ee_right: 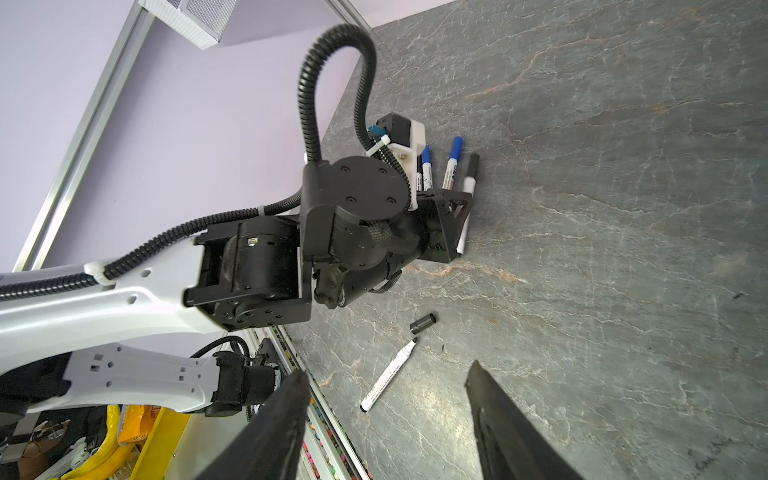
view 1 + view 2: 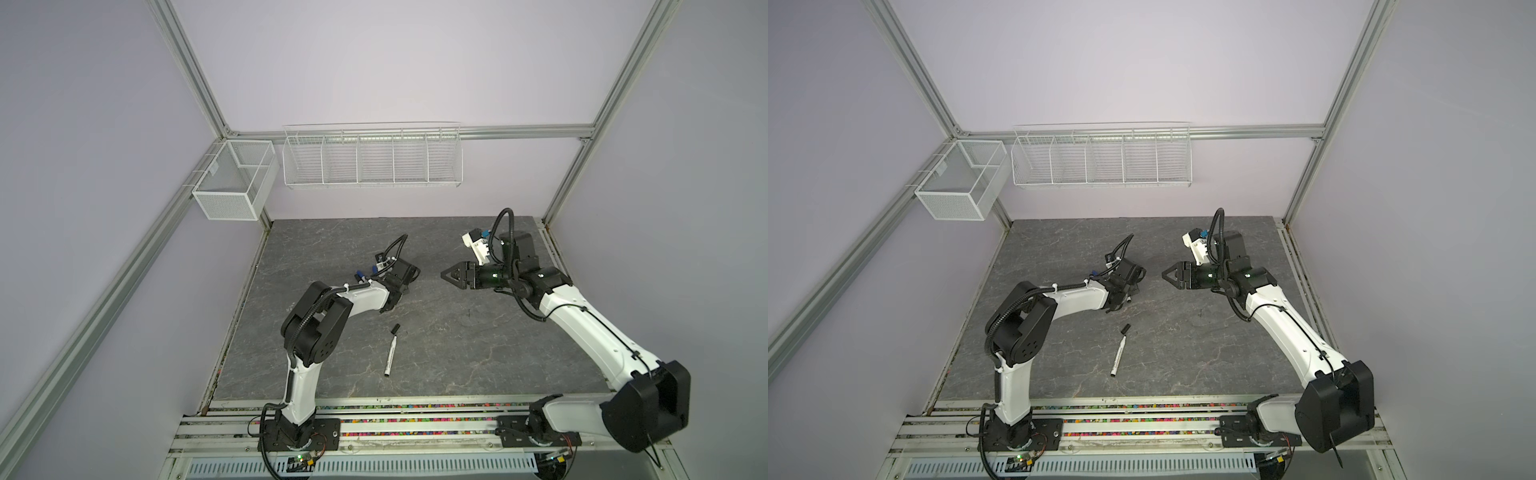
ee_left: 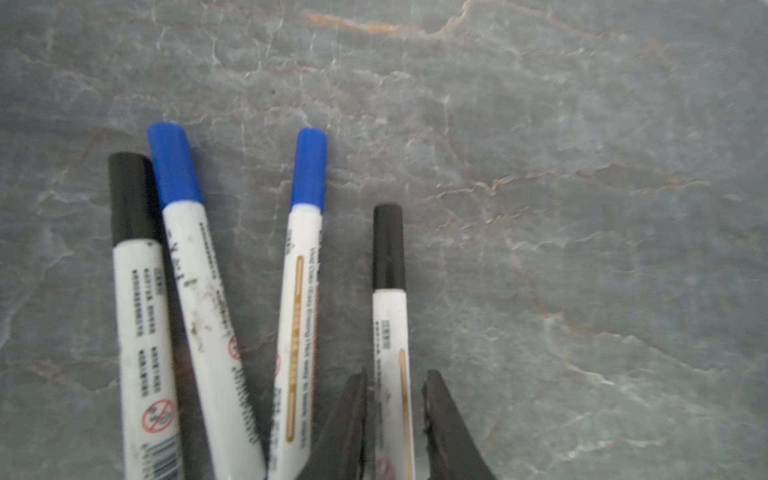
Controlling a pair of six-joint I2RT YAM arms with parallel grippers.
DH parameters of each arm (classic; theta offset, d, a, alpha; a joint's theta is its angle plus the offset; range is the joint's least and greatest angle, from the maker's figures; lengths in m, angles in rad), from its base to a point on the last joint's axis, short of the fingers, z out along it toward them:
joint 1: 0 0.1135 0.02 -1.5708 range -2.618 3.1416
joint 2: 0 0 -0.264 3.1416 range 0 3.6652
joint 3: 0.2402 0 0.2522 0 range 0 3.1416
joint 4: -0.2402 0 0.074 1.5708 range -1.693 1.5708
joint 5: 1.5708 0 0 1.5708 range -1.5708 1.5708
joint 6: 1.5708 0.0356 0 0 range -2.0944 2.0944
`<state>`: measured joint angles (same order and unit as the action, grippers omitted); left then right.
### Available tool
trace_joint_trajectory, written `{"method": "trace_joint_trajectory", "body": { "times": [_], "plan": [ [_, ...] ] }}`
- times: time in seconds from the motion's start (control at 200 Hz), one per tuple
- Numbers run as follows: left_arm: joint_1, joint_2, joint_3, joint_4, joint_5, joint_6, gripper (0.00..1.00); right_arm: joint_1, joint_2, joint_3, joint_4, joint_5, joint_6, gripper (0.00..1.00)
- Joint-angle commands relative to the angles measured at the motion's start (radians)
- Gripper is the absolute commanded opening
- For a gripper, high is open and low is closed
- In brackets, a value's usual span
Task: Insert the pens into the pen caps
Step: 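Lay the capped white marker beside the other markers with the left gripper, then grasp the last uncapped white marker with the left gripper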
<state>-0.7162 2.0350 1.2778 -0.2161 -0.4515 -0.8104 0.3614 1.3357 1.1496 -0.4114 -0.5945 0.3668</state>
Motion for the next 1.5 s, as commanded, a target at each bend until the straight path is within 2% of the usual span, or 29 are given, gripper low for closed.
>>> {"method": "trace_joint_trajectory", "body": {
  "times": [0.0,0.085,0.315,0.435,0.63,0.71,0.84,0.97,1.1,1.235,1.495],
  "plan": [
    [0.003,0.023,0.044,-0.091,-0.024,-0.033,0.31,-0.007,-0.026,-0.016,-0.019,0.007,-0.017,0.64],
    [0.003,0.024,0.054,-0.098,-0.016,-0.03,0.37,-0.007,-0.026,-0.016,-0.018,0.006,-0.016,0.64],
    [0.001,-0.018,0.07,-0.08,0.031,0.043,0.38,-0.007,-0.035,-0.016,-0.018,0.005,-0.018,0.63],
    [-0.005,-0.088,0.033,-0.044,0.048,0.115,0.39,-0.007,-0.037,-0.012,-0.024,0.008,-0.022,0.63],
    [-0.082,-0.291,-0.156,0.001,0.114,0.332,0.41,-0.009,-0.029,-0.011,-0.039,0.023,-0.038,0.63],
    [-0.119,-0.379,-0.255,-0.025,0.2,0.398,0.42,-0.01,-0.018,-0.01,-0.037,0.02,-0.036,0.63],
    [-0.195,-0.511,-0.392,-0.122,0.292,0.438,0.44,-0.009,0.001,-0.002,-0.036,0.019,-0.034,0.63],
    [-0.25,-0.586,-0.488,-0.204,0.296,0.404,0.47,-0.011,0.015,-0.004,-0.032,0.019,-0.031,0.63],
    [-0.257,-0.583,-0.521,-0.229,0.354,0.406,0.49,-0.01,0.021,-0.004,-0.027,0.016,-0.027,0.62],
    [-0.258,-0.518,-0.476,-0.274,0.395,0.444,0.5,-0.012,0.023,0.001,-0.032,0.019,-0.031,0.62],
    [-0.257,-0.407,-0.349,-0.423,0.4,0.461,0.42,-0.022,0.013,0.002,-0.038,0.029,-0.039,0.62]
  ]
}}
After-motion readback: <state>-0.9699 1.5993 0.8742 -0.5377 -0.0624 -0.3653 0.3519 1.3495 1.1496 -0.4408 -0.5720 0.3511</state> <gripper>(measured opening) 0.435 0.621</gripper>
